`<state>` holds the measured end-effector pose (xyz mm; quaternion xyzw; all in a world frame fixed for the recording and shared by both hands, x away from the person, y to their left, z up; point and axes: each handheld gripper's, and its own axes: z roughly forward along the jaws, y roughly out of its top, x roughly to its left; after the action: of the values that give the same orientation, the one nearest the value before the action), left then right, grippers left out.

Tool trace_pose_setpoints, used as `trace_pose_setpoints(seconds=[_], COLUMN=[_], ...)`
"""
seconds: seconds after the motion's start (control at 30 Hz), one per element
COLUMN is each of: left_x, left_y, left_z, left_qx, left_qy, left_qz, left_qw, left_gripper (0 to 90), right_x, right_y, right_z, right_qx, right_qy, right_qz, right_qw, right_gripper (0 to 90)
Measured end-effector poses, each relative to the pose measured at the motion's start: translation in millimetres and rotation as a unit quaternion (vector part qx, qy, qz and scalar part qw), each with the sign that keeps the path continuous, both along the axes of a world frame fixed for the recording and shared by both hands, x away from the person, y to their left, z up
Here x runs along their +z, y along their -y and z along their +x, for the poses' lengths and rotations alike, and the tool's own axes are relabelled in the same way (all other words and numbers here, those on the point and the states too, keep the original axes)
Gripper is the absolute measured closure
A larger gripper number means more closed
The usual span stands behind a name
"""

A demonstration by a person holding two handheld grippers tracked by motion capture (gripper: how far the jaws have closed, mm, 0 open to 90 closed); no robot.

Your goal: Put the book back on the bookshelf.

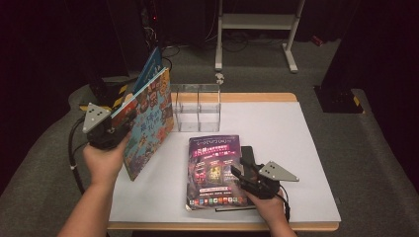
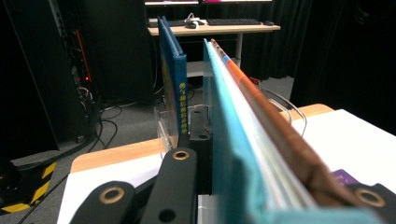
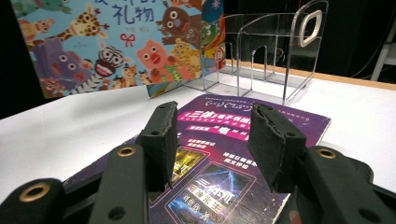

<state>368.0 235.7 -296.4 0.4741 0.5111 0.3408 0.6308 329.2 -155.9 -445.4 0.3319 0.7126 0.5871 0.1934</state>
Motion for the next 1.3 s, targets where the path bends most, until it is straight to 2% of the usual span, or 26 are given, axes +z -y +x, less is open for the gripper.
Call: trace_pose_setpoints(seconds=[0.13, 0.33, 0.47, 0.67, 1.3], left_x=[-1.0, -2.1, -4.2, -6.4, -24.9], left_y=[11.7, 23.9, 29.7, 33.5, 46.1], left_z=[11.1, 26.3, 35.4, 47.0, 75.2], left_qx=[0.015, 0.032, 0.041, 0.054, 0.078], left_qy=[0.008, 0.017, 0.018, 0.025, 0.032], left_qz=[0.008, 0.002, 0.006, -0.003, -0.001], left_qw=[0.9998, 0.9993, 0.999, 0.9982, 0.9964], left_gripper=[81.3, 81.3, 81.3, 81.3, 81.3], right_x=[0.4, 0.7, 1.9, 2.2, 1.2], right_y=[0.5, 2.8, 4.4, 5.6, 7.5], right_z=[-0.6, -0.4, -0.9, -1.0, -1.2], right_qx=[0.001, 0.001, 0.0, 0.001, 0.003], right_qy=[0.0, 0.003, 0.004, 0.005, 0.003], right_qz=[0.002, 0.003, 0.005, 0.007, 0.012], right_qw=[1.0, 1.0, 1.0, 1.0, 0.9999], right_gripper=[51.8, 51.9, 52.0, 52.1, 52.6])
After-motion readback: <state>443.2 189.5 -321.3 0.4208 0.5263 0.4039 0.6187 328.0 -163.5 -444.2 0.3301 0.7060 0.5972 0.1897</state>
